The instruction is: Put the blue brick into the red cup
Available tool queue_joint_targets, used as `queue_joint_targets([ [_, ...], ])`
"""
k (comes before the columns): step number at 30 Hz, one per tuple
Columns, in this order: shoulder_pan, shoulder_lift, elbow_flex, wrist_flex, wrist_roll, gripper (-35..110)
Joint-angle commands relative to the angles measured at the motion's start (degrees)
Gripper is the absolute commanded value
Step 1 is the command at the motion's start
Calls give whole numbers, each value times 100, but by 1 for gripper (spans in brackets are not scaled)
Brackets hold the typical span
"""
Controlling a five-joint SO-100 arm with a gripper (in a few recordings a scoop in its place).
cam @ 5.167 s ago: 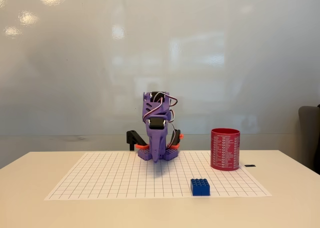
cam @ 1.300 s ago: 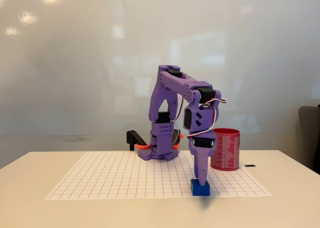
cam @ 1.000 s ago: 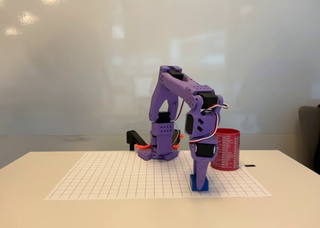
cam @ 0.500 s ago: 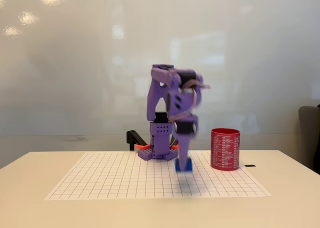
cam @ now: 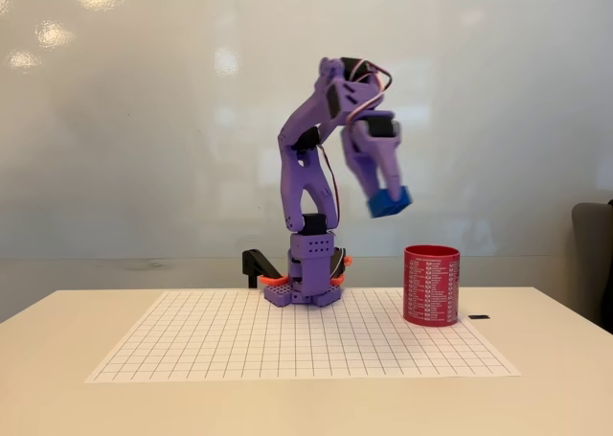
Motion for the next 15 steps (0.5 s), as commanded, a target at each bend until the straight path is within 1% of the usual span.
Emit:
queue_joint_targets([
  [1,-1301,141,-615,264,202,0],
  [6,-2065,105,-615,264,264,0],
  [11,-3041,237,-132,264,606,0],
  [15,-3410,316,202,237,853,0],
])
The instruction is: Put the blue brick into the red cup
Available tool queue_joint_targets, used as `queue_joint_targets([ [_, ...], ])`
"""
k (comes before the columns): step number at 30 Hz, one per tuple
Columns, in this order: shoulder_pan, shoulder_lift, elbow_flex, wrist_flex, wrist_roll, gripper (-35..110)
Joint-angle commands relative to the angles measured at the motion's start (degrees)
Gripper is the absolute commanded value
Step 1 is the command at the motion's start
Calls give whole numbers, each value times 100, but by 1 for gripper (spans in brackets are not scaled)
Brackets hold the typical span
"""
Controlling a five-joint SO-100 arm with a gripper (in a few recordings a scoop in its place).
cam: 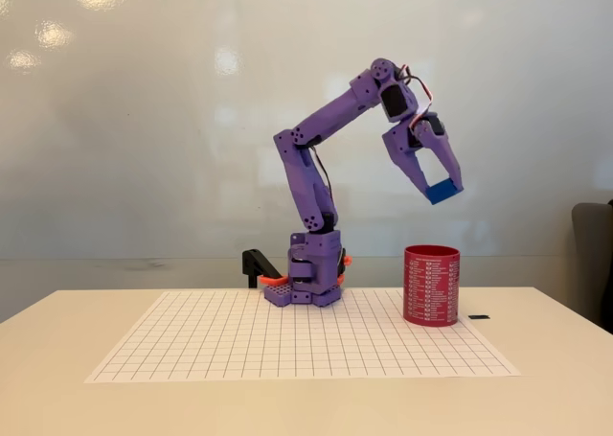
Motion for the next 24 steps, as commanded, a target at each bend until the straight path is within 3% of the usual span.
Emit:
queue_joint_targets([
  [1,-334,334,176,-9,193,0],
  [13,-457,123,1951,-1011,343,0],
  [21,-413,97,1872,-923,404,1],
  [24,-272,53,1846,-765,765,31],
])
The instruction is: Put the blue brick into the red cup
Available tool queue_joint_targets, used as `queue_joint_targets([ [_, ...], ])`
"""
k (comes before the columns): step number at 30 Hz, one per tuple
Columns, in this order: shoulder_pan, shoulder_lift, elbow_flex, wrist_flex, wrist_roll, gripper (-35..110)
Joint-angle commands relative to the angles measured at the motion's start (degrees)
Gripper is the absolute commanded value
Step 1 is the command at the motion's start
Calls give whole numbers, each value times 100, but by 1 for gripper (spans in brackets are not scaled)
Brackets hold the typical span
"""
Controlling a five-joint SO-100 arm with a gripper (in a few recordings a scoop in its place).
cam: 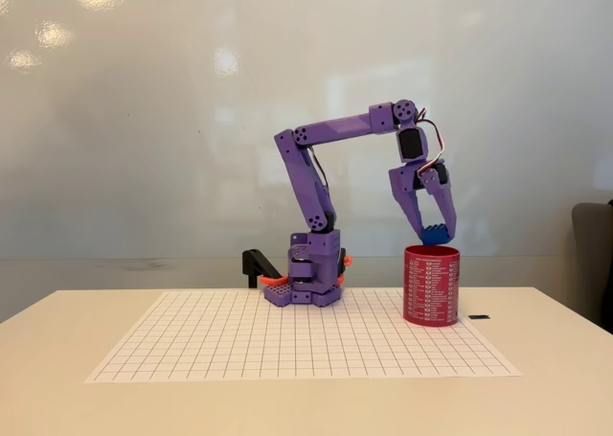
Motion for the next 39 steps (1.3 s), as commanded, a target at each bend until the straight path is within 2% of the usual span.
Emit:
queue_joint_targets([
  [1,123,79,-114,132,299,36],
  [15,44,62,-105,141,149,34],
  [17,53,26,-114,88,123,0],
  [30,211,105,44,-141,123,0],
  [33,677,220,-26,-562,53,0],
  [39,2953,220,-1037,-1485,176,0],
])
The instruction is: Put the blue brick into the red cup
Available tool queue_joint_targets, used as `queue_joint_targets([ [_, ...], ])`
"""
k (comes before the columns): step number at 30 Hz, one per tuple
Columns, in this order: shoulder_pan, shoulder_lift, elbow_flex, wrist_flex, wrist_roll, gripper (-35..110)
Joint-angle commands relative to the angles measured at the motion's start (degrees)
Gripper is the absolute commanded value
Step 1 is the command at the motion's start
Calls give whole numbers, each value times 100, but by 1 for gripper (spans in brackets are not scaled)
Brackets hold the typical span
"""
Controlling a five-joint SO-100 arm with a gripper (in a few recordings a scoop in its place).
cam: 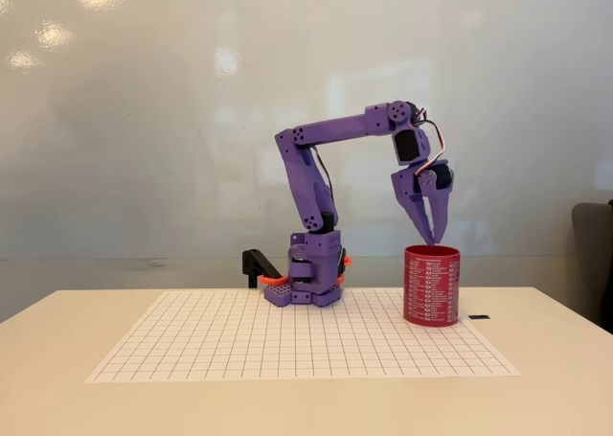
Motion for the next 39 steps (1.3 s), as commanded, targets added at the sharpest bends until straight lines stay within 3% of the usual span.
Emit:
queue_joint_targets([
  [1,1415,299,-888,-527,-53,0],
  [9,3621,984,-1125,-1433,-396,-1],
  [21,5871,3744,-457,-1661,-1063,-1],
  [39,5616,7242,3357,-1503,-1644,-1],
])
